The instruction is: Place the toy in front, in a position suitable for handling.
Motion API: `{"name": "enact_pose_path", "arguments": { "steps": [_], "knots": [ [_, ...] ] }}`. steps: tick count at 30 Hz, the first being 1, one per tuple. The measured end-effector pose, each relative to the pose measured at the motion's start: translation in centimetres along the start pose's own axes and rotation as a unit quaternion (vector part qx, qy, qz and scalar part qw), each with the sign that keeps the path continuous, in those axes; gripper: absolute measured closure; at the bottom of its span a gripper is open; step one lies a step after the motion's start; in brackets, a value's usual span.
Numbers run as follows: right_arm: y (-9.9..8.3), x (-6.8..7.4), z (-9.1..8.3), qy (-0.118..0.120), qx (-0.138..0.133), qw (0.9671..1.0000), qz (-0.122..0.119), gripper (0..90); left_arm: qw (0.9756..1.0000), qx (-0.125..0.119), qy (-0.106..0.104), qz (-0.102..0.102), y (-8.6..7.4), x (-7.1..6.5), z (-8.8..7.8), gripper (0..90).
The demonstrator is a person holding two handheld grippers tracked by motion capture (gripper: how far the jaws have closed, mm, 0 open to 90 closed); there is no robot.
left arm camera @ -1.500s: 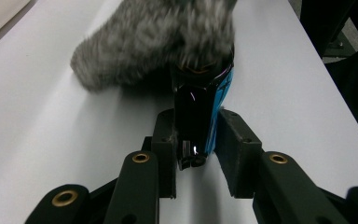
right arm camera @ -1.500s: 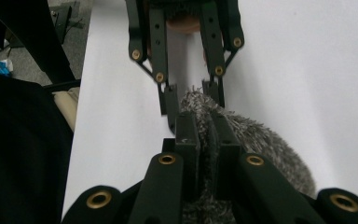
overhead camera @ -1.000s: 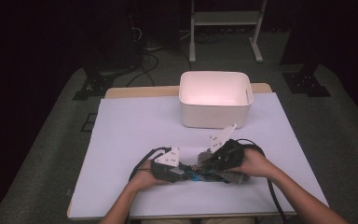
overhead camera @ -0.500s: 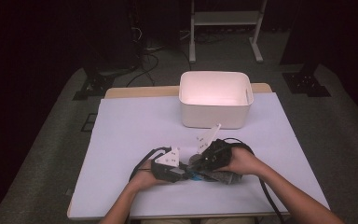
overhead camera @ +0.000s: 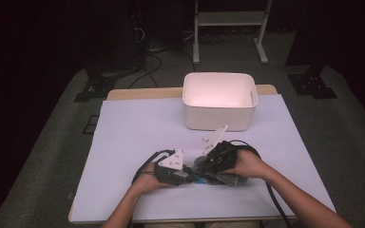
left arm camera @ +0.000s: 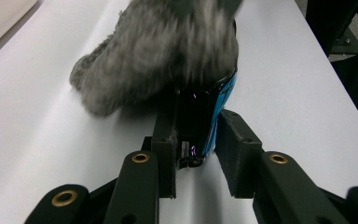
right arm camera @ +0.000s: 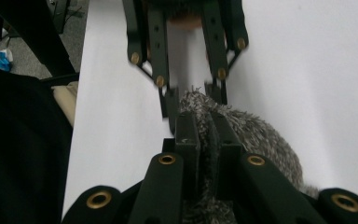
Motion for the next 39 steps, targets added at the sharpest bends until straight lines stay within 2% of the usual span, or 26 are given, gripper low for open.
{"name": "enact_pose_path", "arguments": {
  "steps": [3,8,16,26,34,39],
  "knots": [
    [0.6,-0.1,0.7,0.006,0.004,1.0,-0.002,83.1,1.0,-0.001,-0.001,-0.001,-0.1,0.0,-0.1,69.6],
    [0.1,-0.1,0.1,-0.001,0.006,1.0,0.001,83.2,1.0,-0.002,-0.001,-0.002,-0.1,0.1,-0.1,69.6],
    [-3.0,-0.2,-2.5,-0.018,0.009,0.9997,0.012,83.1,1.0,-0.002,-0.002,-0.003,-0.1,0.1,-0.1,69.6],
    [-7.1,-0.1,-5.4,-0.04,-0.002,0.9977,0.054,83.2,1.0,-0.002,-0.002,-0.006,-0.1,0.2,-0.1,69.4],
    [-8.8,-0.1,-6.7,-0.053,-0.004,0.9964,0.066,83.2,1.0,-0.002,-0.005,-0.007,-0.1,0.3,-0.1,69.5],
    [-9.1,-0.4,-7.5,-0.065,-0.007,0.9955,0.068,83.2,0.9999,-0.002,-0.007,-0.008,-0.1,0.4,-0.1,69.4]
  ]
}}
Point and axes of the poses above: each handheld gripper's, and its own axes: z roughly forward along the jaws, y roughly out of its top, x roughly to its left, the point moved 4 cm from there along z, roughly forward along the jaws, and after that the axes turned 8 degrees about -y, right-handed, at the moved point
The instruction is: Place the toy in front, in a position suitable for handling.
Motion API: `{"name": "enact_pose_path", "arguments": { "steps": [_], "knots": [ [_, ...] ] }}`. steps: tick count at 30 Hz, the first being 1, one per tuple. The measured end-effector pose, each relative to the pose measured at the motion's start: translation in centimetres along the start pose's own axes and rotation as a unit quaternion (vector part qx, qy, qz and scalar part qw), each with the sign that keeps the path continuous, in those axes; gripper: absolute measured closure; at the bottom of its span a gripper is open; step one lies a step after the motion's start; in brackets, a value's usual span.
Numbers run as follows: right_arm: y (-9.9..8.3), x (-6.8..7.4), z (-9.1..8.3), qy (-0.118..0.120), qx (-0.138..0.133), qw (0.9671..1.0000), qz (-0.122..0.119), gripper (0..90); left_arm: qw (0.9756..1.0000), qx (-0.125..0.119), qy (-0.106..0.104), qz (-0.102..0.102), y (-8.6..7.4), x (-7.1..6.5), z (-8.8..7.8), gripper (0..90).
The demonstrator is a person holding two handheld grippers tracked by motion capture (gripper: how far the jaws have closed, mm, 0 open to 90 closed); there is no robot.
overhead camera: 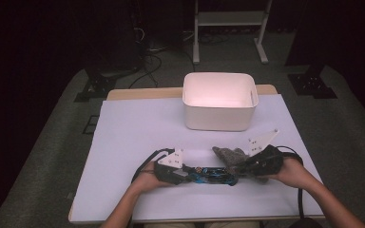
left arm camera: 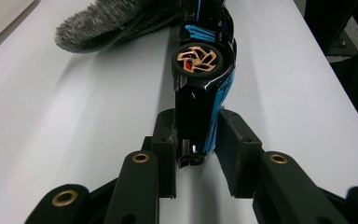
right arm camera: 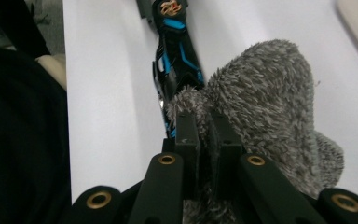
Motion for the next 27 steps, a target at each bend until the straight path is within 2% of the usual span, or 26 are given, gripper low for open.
{"name": "enact_pose_path", "arguments": {
  "steps": [2,8,11,15,22,25,27],
  "knots": [
    [0.3,-0.1,0.0,0.003,-0.008,1.0,0.004,83.2,1.0,0.0,0.0,0.0,0.0,0.0,0.0,69.4],
    [2.7,0.8,1.9,0.024,-0.014,0.9994,-0.021,83.2,1.0,0.0,0.0,0.0,0.0,0.0,0.0,69.4],
    [3.1,1.2,2.7,0.028,-0.003,0.9989,-0.038,83.2,1.0,0.0,0.0,0.001,0.0,0.0,0.0,69.5],
    [2.3,1.1,2.1,0.024,-0.005,0.9994,-0.024,83.2,1.0,0.0,0.0,0.0,0.0,0.0,0.0,69.4],
    [-1.2,1.0,-0.1,0.002,-0.016,0.9998,0.007,83.2,1.0,0.003,0.001,0.001,0.0,0.0,0.0,69.4],
    [-1.8,1.1,-0.5,0.0,-0.018,0.9998,0.011,83.2,1.0,0.002,0.001,0.001,0.0,0.0,0.0,69.3],
    [-1.6,1.1,-0.6,-0.001,-0.022,0.9997,0.009,83.2,1.0,0.001,0.001,0.001,0.0,0.1,0.0,69.0]
  ]
}}
Point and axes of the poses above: each handheld gripper's, and its own axes: z roughly forward along the jaws, y roughly out of its top, x roughly to its left, the point moved 4 cm from there along z, roughly forward along the jaws, and after that the axes turned 8 degrees about -y, right-handed, at the moved point
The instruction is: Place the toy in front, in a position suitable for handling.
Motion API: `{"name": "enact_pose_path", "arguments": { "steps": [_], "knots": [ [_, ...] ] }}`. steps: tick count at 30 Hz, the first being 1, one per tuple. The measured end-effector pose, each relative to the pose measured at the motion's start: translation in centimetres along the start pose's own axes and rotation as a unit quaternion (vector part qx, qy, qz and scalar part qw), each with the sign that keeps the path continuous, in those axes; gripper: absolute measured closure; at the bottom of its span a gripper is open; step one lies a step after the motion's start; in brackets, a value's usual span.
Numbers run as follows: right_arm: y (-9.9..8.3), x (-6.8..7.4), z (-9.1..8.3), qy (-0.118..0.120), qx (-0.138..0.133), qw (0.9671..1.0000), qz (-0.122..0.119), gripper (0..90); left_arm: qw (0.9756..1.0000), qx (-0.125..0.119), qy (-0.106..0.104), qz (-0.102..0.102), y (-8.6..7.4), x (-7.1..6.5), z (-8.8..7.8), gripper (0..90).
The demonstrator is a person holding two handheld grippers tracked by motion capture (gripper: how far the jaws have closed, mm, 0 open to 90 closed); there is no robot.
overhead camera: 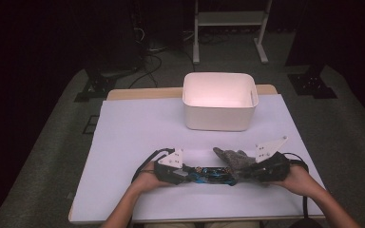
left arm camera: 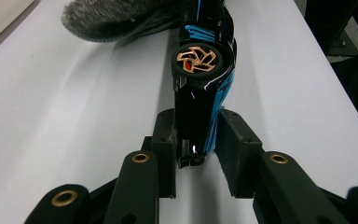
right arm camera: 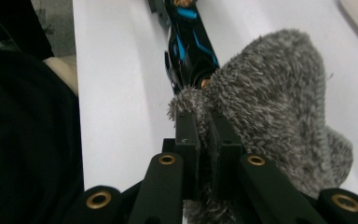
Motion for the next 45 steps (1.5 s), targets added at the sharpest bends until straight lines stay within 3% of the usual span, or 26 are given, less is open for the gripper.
{"name": "enact_pose_path", "arguments": {
  "steps": [8,12,15,18,22,25,34,41,44,45],
  "knots": [
    [4.6,0.3,2.7,0.025,-0.016,0.999,-0.034,83.2,1.0,0.0,-0.001,0.0,0.0,0.0,0.0,68.9],
    [6.1,0.5,4.7,0.039,-0.005,0.998,-0.048,83.2,1.0,0.001,-0.001,0.0,0.0,0.0,0.0,69.0],
    [5.6,0.2,5.0,0.046,0.007,0.998,-0.043,83.3,1.0,0.002,-0.002,-0.001,0.0,0.0,0.0,69.0],
    [4.4,-0.2,3.8,0.036,0.008,0.9988,-0.034,83.3,1.0,0.0,-0.004,-0.003,0.0,0.1,0.0,69.0],
    [3.1,-1.2,2.2,0.02,-0.002,0.9998,-0.004,83.2,1.0,0.002,-0.003,-0.002,0.1,0.1,0.0,68.7],
    [2.6,-1.8,2.2,0.019,-0.001,0.9998,0.01,83.2,1.0,0.005,0.0,-0.005,0.1,0.1,0.1,66.9],
    [2.1,-1.6,2.8,0.033,-0.009,0.9992,0.019,83.1,0.9997,0.0,-0.003,-0.026,0.5,0.2,0.4,54.3],
    [2.2,-1.3,2.8,0.03,-0.009,0.9994,0.013,83.1,0.9987,-0.006,-0.025,-0.044,1.1,0.3,1.9,49.7],
    [2.3,-1.4,2.9,0.032,-0.01,0.9993,0.014,83.1,0.9974,-0.006,-0.023,-0.068,1.1,0.6,2.3,44.1],
    [2.3,-1.4,3.0,0.033,-0.011,0.9993,0.013,83.0,0.9974,-0.004,-0.024,-0.067,1.0,0.8,2.4,43.4]
  ]
}}
Point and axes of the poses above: each handheld gripper's, and its own axes: z roughly forward along the jaws, y roughly out of its top, x roughly to its left, the point moved 4 cm from there along z, roughly forward along the jaws, and after that the axes turned 8 degrees about -y, right-handed, at the moved point
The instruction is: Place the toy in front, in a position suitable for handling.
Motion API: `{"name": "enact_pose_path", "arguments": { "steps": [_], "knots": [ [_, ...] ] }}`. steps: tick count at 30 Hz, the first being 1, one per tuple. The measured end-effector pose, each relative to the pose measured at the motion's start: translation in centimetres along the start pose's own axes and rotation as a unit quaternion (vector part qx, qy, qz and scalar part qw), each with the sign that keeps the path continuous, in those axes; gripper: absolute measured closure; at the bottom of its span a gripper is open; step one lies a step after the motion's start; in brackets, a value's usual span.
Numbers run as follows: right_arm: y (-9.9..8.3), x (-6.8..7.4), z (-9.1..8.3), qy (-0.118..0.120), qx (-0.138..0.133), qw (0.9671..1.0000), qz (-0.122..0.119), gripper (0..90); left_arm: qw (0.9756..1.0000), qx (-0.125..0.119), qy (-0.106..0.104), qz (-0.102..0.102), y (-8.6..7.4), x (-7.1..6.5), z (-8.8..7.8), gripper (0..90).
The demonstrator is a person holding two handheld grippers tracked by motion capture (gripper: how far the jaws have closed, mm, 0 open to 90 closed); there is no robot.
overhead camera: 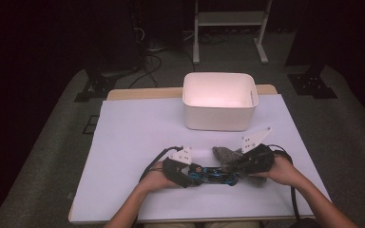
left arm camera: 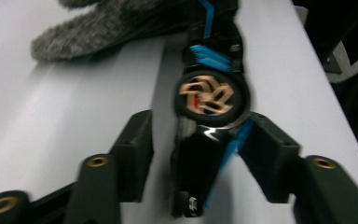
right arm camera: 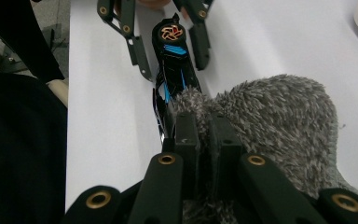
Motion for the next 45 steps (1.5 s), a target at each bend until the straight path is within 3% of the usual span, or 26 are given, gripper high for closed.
{"name": "enact_pose_path", "arguments": {
  "steps": [4,7,11,15,18,22,26,29,31,34,38,45],
  "knots": [
    [0.0,-0.1,0.0,0.001,0.0,1.0,-0.001,82.9,1.0,0.006,-0.004,0.001,0.0,0.1,0.4,46.9],
    [0.2,0.0,0.0,-0.002,0.006,1.0,-0.007,82.9,0.9994,0.013,-0.016,0.028,0.2,-0.2,0.5,61.3],
    [0.5,-0.2,0.0,-0.008,0.013,0.9997,-0.018,82.9,0.9986,0.022,-0.013,0.045,0.2,-0.2,0.4,63.0],
    [0.7,-0.5,0.2,-0.005,0.013,0.9998,-0.013,83.0,0.9979,0.025,-0.016,0.058,0.2,0.2,0.0,64.4],
    [1.1,-1.0,0.4,-0.008,0.009,0.9999,-0.011,82.9,0.9977,0.022,0.004,0.064,0.5,0.9,-0.7,64.6],
    [1.7,-1.8,0.7,-0.014,0.01,0.9998,-0.01,82.9,0.9964,0.028,0.008,0.079,0.9,1.9,-1.6,64.6],
    [1.8,-2.2,1.2,-0.009,0.008,0.9999,-0.003,83.1,0.997,0.038,-0.003,0.068,0.7,2.7,-1.7,64.1],
    [1.9,-1.9,1.5,-0.005,0.007,0.9999,-0.008,83.2,0.9972,0.045,0.004,0.059,0.3,2.7,-1.5,62.3],
    [2.1,-1.5,1.7,0.002,0.007,0.9999,-0.012,83.4,0.9988,0.028,-0.003,0.039,0.3,2.7,-1.8,57.9],
    [2.1,-1.2,1.6,0.002,0.009,0.9998,-0.019,83.4,0.9996,0.022,-0.006,0.017,0.3,2.4,-2.5,47.9],
    [1.9,-0.6,1.5,0.004,0.006,0.9997,-0.023,83.4,0.9998,0.015,-0.012,0.004,0.1,1.6,-3.1,43.2],
    [1.7,-0.1,1.4,0.009,-0.001,0.9996,-0.026,83.5,0.9998,-0.004,-0.019,-0.006,0.5,1.1,-4.6,43.4]
  ]
}}
Point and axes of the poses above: each handheld gripper's, and its own axes: z roughly forward along the jaws, y roughly out of its top, x roughly to its left, the point moved 4 cm from there along z, roughly forward along the jaws, and after that the axes turned 8 degrees about -y, right-handed, at the moved point
